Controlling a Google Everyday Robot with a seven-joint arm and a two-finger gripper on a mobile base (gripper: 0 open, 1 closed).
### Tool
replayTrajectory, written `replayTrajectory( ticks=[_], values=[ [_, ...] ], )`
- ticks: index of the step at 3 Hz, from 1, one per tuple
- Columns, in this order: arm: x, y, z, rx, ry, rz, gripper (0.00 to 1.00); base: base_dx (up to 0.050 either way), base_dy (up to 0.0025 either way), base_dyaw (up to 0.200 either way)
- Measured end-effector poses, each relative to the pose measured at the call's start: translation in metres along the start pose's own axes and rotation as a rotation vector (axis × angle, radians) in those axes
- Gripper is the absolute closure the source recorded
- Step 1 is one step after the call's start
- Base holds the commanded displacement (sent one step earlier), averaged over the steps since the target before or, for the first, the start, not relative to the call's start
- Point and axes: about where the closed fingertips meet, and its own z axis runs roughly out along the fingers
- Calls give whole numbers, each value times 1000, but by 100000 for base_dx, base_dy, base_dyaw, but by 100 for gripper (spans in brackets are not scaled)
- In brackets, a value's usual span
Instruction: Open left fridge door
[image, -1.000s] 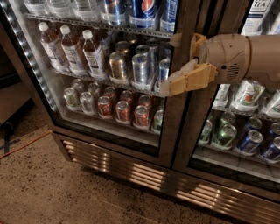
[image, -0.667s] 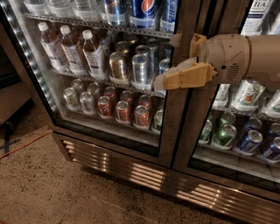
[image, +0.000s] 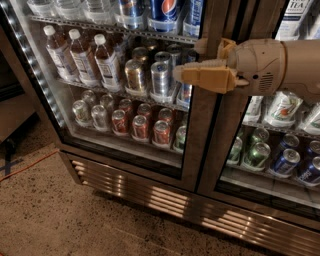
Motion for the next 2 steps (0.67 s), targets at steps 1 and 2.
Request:
replayTrajectory(
  ticks=[1,2],
  values=[
    [0,0,0,0,0,0,100,-5000,0,-1],
    [0,0,0,0,0,0,100,-5002,4,-34]
  ],
)
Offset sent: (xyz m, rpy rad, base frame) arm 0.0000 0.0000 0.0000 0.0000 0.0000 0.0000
